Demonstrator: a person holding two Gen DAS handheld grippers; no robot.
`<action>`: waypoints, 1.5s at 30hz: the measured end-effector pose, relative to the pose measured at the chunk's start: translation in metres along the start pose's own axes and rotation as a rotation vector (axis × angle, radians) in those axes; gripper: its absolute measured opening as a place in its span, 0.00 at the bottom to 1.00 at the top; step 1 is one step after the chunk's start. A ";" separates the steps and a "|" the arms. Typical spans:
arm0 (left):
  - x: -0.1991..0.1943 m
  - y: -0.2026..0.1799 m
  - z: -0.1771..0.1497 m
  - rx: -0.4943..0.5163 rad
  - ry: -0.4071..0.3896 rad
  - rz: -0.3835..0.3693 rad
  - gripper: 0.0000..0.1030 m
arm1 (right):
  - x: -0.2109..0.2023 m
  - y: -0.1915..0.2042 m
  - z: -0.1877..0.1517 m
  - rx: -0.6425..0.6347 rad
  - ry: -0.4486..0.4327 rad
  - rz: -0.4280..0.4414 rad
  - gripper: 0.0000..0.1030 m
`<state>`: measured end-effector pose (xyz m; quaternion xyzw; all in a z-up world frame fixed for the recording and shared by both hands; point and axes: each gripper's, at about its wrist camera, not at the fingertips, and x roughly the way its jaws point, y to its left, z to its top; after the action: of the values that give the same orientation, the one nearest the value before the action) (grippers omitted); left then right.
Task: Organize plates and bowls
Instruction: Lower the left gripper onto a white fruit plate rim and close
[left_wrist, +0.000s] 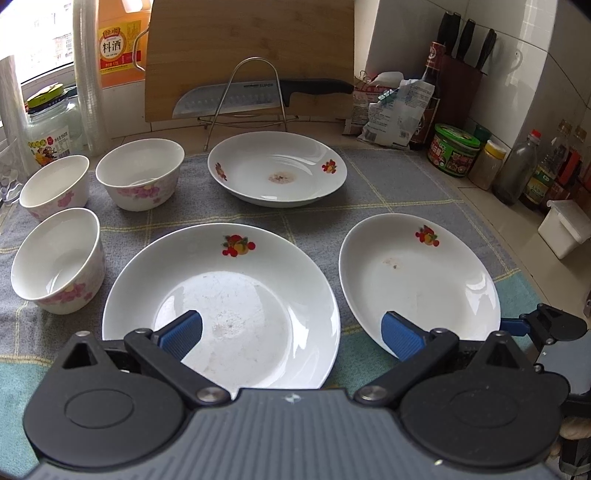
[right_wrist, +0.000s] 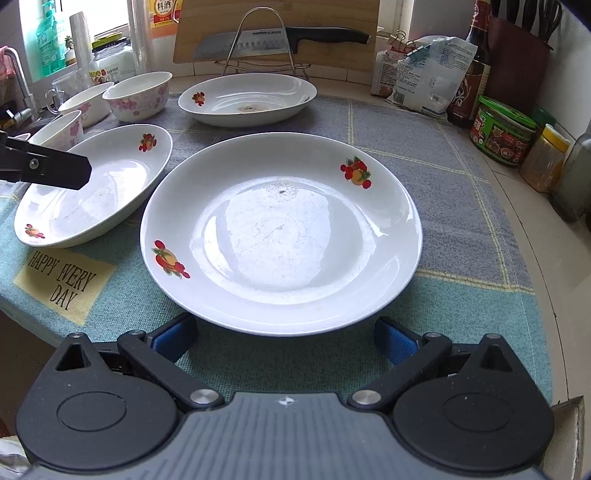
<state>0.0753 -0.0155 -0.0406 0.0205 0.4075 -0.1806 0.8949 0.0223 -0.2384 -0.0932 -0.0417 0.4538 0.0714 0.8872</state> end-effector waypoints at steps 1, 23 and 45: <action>0.002 -0.002 0.002 0.009 0.003 -0.002 0.99 | 0.000 -0.001 -0.001 -0.012 -0.006 0.009 1.00; 0.072 -0.062 0.064 0.352 0.035 -0.131 0.99 | -0.002 -0.010 -0.020 -0.068 -0.157 0.063 1.00; 0.142 -0.083 0.090 0.478 0.333 -0.293 0.77 | 0.007 -0.025 -0.005 -0.127 -0.119 0.147 1.00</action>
<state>0.1975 -0.1527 -0.0759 0.2005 0.4928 -0.3920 0.7505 0.0266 -0.2634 -0.1018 -0.0604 0.3966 0.1672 0.9006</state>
